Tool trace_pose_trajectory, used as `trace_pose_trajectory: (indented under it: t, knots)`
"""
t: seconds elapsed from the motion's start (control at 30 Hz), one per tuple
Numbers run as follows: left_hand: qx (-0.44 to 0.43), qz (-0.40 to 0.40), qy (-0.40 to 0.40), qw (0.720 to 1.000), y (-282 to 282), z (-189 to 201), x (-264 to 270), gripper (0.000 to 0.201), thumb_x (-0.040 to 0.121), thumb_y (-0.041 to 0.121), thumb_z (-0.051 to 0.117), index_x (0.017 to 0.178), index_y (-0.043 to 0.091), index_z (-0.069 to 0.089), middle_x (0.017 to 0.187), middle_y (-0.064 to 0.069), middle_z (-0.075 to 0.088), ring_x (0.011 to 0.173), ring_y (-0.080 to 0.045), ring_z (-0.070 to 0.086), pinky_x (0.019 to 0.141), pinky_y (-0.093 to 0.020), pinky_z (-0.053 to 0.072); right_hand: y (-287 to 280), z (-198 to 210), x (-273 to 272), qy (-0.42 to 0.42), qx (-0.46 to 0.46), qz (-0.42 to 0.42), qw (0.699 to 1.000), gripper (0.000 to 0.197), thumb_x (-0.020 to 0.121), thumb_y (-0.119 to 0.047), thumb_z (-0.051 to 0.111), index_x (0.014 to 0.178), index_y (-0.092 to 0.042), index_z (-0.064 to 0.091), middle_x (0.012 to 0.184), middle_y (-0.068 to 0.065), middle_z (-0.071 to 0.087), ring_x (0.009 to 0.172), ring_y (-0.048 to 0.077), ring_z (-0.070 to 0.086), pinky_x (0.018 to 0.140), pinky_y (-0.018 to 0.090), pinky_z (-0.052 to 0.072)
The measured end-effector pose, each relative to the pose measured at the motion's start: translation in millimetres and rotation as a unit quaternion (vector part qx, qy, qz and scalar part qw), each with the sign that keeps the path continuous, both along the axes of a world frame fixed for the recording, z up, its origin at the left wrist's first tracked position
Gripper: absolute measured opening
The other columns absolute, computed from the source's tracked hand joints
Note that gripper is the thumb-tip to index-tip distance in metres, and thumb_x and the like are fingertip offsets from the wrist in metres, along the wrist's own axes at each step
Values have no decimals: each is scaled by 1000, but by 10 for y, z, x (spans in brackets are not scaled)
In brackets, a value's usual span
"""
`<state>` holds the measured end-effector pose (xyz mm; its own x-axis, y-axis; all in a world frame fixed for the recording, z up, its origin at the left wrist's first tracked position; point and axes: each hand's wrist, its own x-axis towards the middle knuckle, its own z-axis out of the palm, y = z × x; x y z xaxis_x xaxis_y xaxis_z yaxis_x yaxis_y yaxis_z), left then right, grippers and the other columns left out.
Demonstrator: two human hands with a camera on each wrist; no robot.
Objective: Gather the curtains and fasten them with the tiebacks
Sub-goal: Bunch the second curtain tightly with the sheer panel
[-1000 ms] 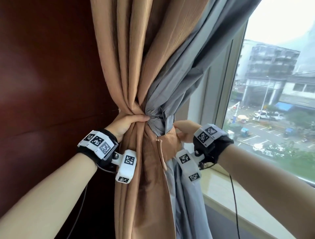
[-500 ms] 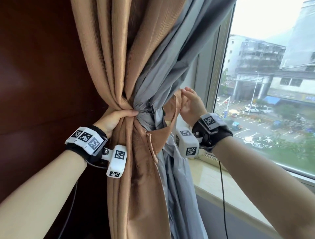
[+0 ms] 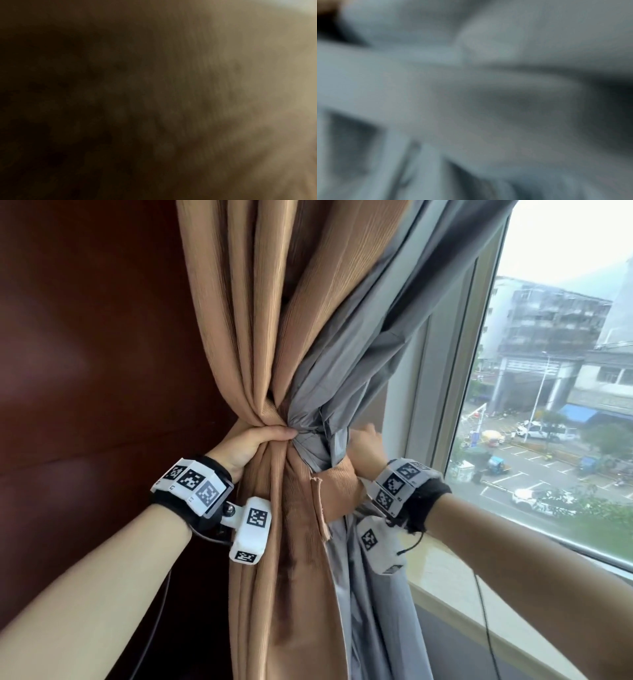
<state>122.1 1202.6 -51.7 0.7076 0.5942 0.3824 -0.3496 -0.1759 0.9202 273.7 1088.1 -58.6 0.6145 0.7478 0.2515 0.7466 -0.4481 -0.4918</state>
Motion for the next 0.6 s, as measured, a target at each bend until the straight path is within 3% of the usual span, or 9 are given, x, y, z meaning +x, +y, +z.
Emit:
trace_pose_trajectory:
  t: [0.03, 0.1, 0.17, 0.23, 0.27, 0.37, 0.4, 0.47, 0.6]
  knots:
    - [0, 0, 1, 1000, 4, 0, -9, 30, 59, 8, 71, 88, 15, 68, 81, 6, 75, 79, -8, 71, 69, -18, 55, -25, 11, -13, 28, 45, 10, 999, 23, 91, -8, 41, 79, -3, 60, 88, 9, 55, 95, 26, 47, 80, 32, 38]
    - [0, 1, 4, 1000, 5, 3, 3, 28, 64, 2, 73, 88, 15, 68, 79, 7, 75, 77, -7, 70, 68, -18, 55, -48, 45, -53, 147, 49, 40, 987, 29, 92, -9, 43, 65, -7, 54, 71, 1, 51, 81, 20, 48, 67, 29, 40]
    - [-1, -4, 8, 1000, -8, 4, 27, 25, 70, -3, 70, 89, 14, 67, 79, 7, 75, 76, -6, 70, 67, -18, 55, -86, 98, -34, 240, -2, 49, 969, 22, 91, -7, 41, 74, -7, 55, 74, 4, 55, 71, 18, 53, 58, 25, 46]
    - [-4, -5, 8, 1000, -22, 12, 55, 31, 63, 3, 74, 93, 11, 67, 84, 4, 75, 80, -9, 71, 70, -20, 55, -137, 160, 20, 306, -32, 48, 950, 16, 90, -4, 40, 87, -6, 56, 82, 7, 59, 68, 18, 58, 55, 25, 51]
    - [-6, -2, 7, 1000, -25, 7, 78, 39, 58, 7, 75, 96, 9, 67, 89, 0, 74, 84, -12, 70, 73, -22, 56, -165, 167, 42, 329, -33, 39, 943, 16, 91, -5, 40, 84, -8, 54, 80, 6, 59, 66, 17, 58, 52, 25, 52]
    - [-13, 0, 6, 1000, -28, -12, 131, 52, 53, 11, 75, 103, 5, 65, 97, -5, 71, 87, -14, 69, 79, -25, 55, -211, 117, 61, 412, -23, 9, 911, 31, 96, -8, 34, 66, -11, 40, 47, 2, 50, 43, 10, 48, 36, 17, 41]
    - [-15, -2, 5, 1000, -35, -12, 141, 48, 55, 11, 73, 102, 5, 65, 95, -4, 71, 86, -13, 69, 78, -24, 55, -229, 102, 46, 422, -20, 5, 906, 35, 97, -8, 31, 63, -12, 36, 40, 1, 45, 41, 9, 43, 39, 15, 37]
    - [-13, -1, 6, 1000, -33, -11, 146, 42, 57, 11, 71, 98, 8, 66, 92, -1, 72, 85, -12, 69, 78, -24, 55, -244, 101, 53, 424, -27, -9, 905, 34, 97, -9, 32, 63, -12, 37, 48, 1, 46, 49, 10, 42, 44, 14, 36]
    - [-3, -2, 12, 1000, -32, -5, 136, 33, 61, 7, 72, 93, 12, 67, 81, 6, 75, 79, -8, 70, 72, -19, 55, -331, 85, 109, 486, 57, -9, 872, 34, 84, -2, 53, 53, -12, 44, 29, -3, 39, 27, 7, 37, 34, 14, 31]
